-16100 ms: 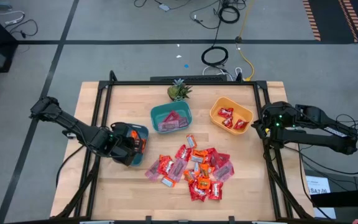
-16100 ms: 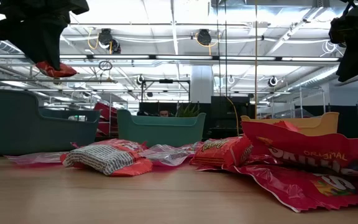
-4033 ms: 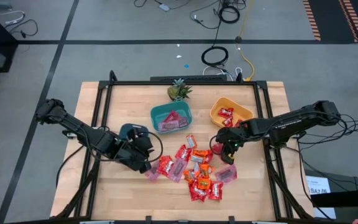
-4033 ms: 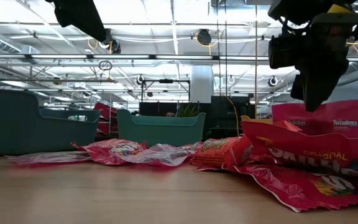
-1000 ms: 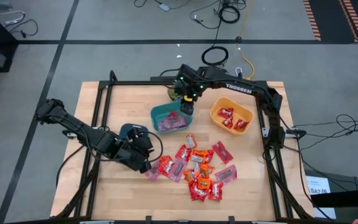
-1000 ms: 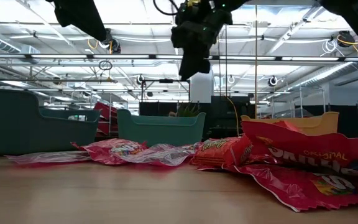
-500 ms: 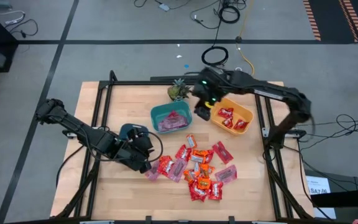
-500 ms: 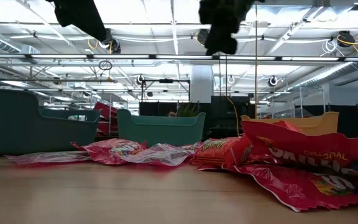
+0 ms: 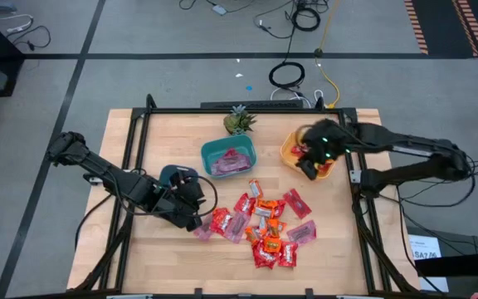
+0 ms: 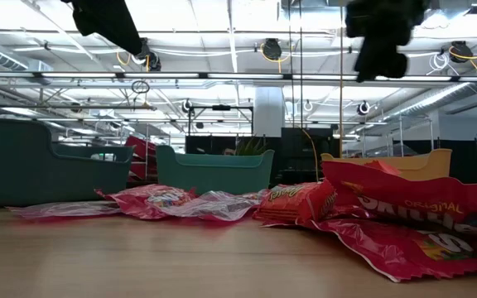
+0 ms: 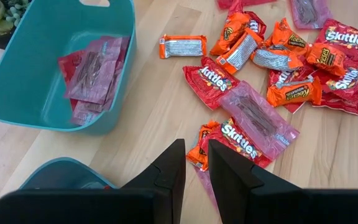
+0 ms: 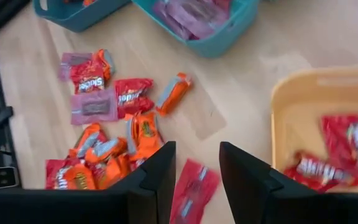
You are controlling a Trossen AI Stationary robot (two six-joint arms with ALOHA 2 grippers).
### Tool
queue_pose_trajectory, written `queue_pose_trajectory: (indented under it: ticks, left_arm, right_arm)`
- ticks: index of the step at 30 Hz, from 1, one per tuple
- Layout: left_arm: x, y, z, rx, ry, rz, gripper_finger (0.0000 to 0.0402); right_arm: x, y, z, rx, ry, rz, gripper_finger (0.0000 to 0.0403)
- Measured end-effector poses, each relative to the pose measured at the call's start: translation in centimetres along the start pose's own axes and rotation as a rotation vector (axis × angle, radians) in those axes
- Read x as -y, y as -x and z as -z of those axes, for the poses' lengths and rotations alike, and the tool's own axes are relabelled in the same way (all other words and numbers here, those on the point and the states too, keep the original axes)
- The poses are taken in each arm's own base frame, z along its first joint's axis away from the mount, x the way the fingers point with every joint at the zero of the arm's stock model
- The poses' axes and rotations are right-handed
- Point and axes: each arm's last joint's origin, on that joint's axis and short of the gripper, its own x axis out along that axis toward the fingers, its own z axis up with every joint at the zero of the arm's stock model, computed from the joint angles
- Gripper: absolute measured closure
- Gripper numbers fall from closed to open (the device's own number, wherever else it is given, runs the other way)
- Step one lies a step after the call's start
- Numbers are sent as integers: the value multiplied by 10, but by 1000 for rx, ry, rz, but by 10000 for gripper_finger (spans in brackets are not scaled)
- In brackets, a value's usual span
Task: Sort candy
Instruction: Put the pink candy into the light blue bin
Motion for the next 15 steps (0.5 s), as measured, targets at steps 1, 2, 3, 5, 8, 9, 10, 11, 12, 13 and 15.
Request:
queue_pose_trajectory:
  ticks: [1,2,3,5,8,9,10,11,12,13,15]
  left_arm:
    - [0,0,0,0,0,0,322]
    - [0,0,0,0,0,0,322]
    - [0,0,0,0,0,0,322]
    - [0,0,0,0,0,0,322]
    - [0,0,0,0,0,0,322]
    - [0,0,0,0,0,0,322]
    - [0,0,0,0,0,0,322]
    - [0,0,0,0,0,0,322]
    - [0,0,0,0,0,0,322]
    - [0,0,0,1,0,0,322]
    - [0,0,0,1,0,-1,322]
  right_arm:
    - [0,3,7,8,-19,-3,289]
    - [1,4,15,12,-38,-10,289]
    - [2,5,22,7,-59,-17,289]
    - [4,3,36,-10,-103,-27,289]
    - [9,-7,56,-50,-168,-28,289]
    - [10,-12,61,-66,-187,-26,289]
    - [11,-17,66,-80,-200,-26,289]
    - [11,-23,71,-96,-206,-27,289]
    - [10,-28,75,-104,-212,-33,289]
    - [8,-32,78,-104,-214,-42,289]
    - [4,-38,81,-85,-211,-43,289]
